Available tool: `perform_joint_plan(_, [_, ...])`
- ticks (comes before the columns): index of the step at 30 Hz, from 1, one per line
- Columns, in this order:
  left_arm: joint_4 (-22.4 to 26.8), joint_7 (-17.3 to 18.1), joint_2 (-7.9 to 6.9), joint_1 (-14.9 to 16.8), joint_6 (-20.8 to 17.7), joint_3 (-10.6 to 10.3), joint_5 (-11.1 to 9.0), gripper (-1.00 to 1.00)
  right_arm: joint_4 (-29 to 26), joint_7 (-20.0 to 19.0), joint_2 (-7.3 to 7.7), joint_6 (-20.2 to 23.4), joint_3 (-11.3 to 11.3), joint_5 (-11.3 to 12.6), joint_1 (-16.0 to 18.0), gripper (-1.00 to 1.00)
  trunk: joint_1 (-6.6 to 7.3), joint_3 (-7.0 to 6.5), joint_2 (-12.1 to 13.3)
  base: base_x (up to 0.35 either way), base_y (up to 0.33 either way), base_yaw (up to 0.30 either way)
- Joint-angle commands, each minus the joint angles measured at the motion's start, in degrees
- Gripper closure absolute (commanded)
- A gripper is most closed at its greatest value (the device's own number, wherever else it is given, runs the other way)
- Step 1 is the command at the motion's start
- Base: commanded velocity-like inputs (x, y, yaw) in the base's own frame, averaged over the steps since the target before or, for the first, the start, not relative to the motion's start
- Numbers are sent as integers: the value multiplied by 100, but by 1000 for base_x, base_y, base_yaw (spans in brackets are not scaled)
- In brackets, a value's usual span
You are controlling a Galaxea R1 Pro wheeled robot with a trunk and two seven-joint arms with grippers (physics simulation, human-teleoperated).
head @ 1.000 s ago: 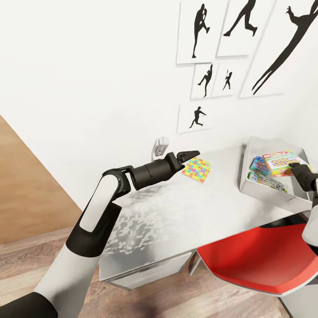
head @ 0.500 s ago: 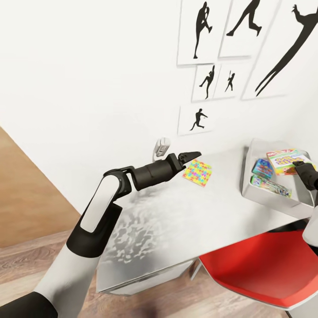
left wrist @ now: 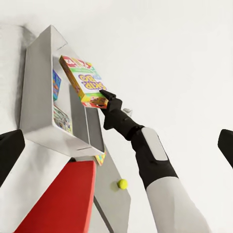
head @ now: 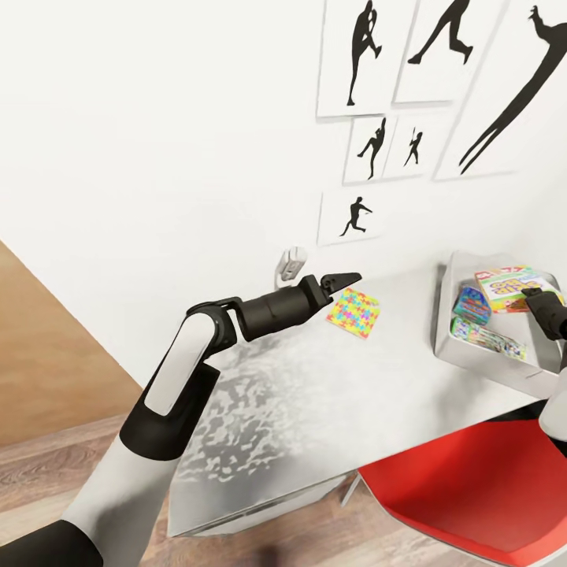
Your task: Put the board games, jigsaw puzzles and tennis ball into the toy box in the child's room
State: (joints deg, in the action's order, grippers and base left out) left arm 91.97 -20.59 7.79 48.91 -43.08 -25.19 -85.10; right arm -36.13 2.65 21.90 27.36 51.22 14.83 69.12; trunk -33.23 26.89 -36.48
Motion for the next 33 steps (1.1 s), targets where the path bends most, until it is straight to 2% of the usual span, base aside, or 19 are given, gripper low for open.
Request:
perform_joint_plan(1, [5,-57,2,5,-8,2,-61,-100,-7,17,-1,27,12,68,6,100,-2,10,-7,16,0,0])
perform_joint_plan(24, [5,-84,9,5,-1,-10,-60,-100,-8,0,7,101,11,81,-8,100,-2,71,-7,3,0,0])
perform_joint_plan(33, [5,-78,11,5,4,-35,-54,-100,-8,-261,35,140,11,85,-17,100,-2,72,-7,11,0,0])
